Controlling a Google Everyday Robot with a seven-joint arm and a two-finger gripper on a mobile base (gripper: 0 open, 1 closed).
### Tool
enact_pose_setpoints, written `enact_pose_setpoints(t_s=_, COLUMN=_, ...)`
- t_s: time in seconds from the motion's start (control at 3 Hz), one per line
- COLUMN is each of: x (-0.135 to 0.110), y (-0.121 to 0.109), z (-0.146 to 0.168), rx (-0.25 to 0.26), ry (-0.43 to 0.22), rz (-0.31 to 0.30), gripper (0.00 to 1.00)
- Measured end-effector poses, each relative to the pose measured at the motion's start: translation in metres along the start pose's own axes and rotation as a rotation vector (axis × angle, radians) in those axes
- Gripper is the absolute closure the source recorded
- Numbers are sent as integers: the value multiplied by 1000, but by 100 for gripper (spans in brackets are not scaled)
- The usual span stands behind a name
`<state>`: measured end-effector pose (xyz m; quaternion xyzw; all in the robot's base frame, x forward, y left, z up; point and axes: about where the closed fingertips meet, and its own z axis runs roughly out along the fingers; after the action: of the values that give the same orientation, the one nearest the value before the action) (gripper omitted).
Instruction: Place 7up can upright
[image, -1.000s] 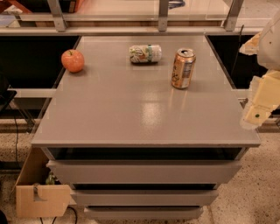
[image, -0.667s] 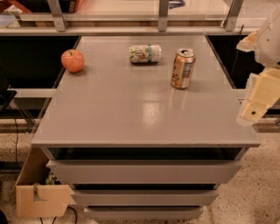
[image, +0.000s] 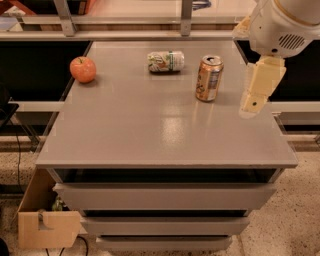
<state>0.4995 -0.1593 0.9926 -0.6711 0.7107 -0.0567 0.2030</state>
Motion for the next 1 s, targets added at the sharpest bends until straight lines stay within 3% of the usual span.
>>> enact_pose_setpoints(t_s=0.67, x=-3, y=-1, z=1, rx=0, ry=-7, rz=-8, gripper=0)
enact_pose_setpoints(t_s=1.0, x=-20, y=-29, z=13, rx=20, ry=-11, rz=-73, gripper=0)
